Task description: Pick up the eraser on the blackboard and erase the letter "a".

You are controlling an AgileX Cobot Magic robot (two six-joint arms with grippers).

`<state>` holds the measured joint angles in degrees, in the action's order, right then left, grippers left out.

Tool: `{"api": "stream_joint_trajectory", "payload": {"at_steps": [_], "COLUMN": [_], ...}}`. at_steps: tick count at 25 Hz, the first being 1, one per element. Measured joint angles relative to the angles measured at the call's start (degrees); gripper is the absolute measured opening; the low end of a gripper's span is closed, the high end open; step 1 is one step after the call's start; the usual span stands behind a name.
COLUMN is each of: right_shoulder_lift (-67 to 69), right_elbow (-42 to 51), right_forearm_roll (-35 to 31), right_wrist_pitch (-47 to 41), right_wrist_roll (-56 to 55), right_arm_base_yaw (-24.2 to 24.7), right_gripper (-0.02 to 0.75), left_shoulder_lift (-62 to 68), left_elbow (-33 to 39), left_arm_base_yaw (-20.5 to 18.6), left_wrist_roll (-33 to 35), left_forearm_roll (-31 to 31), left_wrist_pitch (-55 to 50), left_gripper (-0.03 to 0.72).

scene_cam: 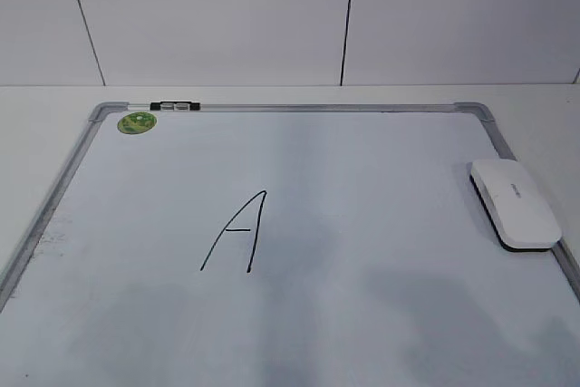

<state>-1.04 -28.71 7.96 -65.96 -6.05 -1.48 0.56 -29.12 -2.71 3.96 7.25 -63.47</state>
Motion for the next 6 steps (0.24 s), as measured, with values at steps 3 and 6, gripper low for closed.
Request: {"api": "stream_joint_trajectory", "payload": {"at_steps": [3,6], "right_shoulder_lift": [0.0,0.0], "right_elbow": [0.0,0.0], "right_forearm_roll": [0.0,0.0], "right_wrist_pitch": [0.0,0.0], "right_wrist_roll": [0.0,0.0], "right_arm_base_yaw": [0.0,0.0], "right_gripper": [0.54,0.54], "left_shoulder_lift": [0.0,0.0], "left_elbow": [0.0,0.0], "left_arm_base_yaw": [0.0,0.0], "left_wrist_roll": [0.0,0.0], "left_forearm_roll": [0.0,0.0], "left_wrist_pitch": [0.0,0.0], "left_gripper": [0.235,0.235]}}
